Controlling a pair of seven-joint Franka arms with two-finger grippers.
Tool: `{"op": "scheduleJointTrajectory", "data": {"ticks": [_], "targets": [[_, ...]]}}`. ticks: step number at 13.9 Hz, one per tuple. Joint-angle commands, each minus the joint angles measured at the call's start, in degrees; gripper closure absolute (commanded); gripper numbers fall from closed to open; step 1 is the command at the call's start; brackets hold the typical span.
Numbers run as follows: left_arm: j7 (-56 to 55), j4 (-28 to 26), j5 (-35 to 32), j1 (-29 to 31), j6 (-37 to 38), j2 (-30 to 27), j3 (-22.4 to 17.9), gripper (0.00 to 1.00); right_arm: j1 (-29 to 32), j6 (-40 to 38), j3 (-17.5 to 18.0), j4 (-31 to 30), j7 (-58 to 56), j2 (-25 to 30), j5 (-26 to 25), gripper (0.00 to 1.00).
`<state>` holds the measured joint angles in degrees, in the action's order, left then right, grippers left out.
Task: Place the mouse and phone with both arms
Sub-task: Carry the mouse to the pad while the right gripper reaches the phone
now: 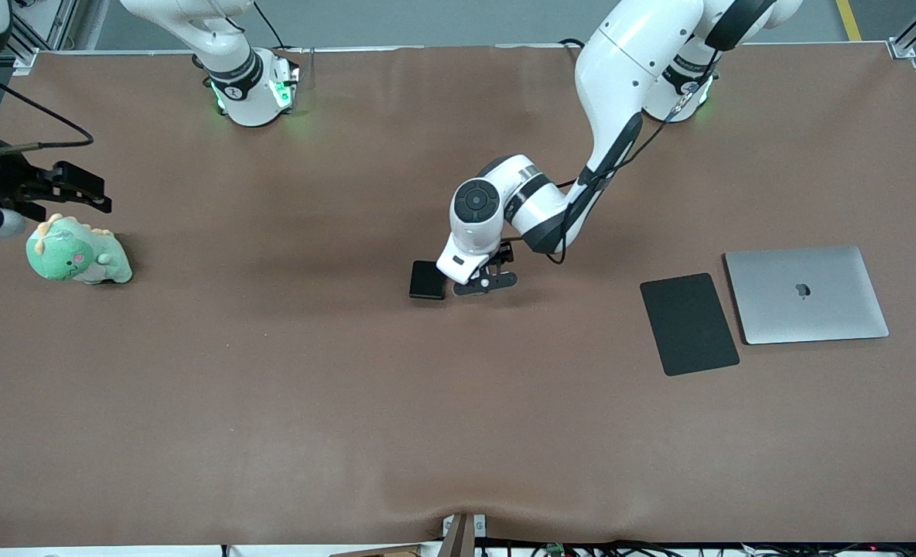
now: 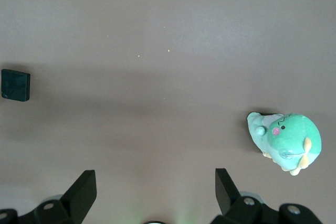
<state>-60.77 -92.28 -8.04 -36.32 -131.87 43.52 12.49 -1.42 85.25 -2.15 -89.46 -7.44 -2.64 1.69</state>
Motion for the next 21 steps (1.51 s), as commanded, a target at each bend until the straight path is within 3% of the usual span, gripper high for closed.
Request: {"op": "scheduleJointTrajectory", "data": {"ticks": [1,6,7,11,14,16,21], "targets": [[-1.98,0.52,-1.54,-0.68,-1.11,0.95,-0.36,0.1,-0.24,-0.61,0.13,1.57,-0.47,-3.68,0.51,0.0],[-1.28,0.52,-1.54,-1.21,-1.02,0.7,-0.36,0.51,-1.47,0.0,0.39,1.22,0.14,-5.53,0.51,0.0],[-0.84,0.44,-1.63,-0.95,-0.67,0.52,-0.54,0.55,-1.82,0.44,0.48,1.31,0.14,-5.88,0.6,0.0],[6.34,0.26,-2.07,4.13,6.07,-4.91,-0.71,0.55,-4.55,3.08,0.48,1.13,2.94,-7.38,0.77,0.0],[16.79,-0.35,-2.07,10.81,11.71,-10.1,-0.54,0.55,-6.66,4.39,0.48,1.22,7.51,-8.6,3.84,0.0],[24.96,-2.98,-2.07,16.16,11.81,-13.53,-0.36,0.54,-7.89,5.71,0.48,1.22,10.33,-9.83,6.21,0.0],[39.49,-10.36,-2.24,27.86,11.72,-19.34,-0.45,0.53,-13.24,9.32,0.48,1.22,15.42,-12.65,6.57,0.0]]}}
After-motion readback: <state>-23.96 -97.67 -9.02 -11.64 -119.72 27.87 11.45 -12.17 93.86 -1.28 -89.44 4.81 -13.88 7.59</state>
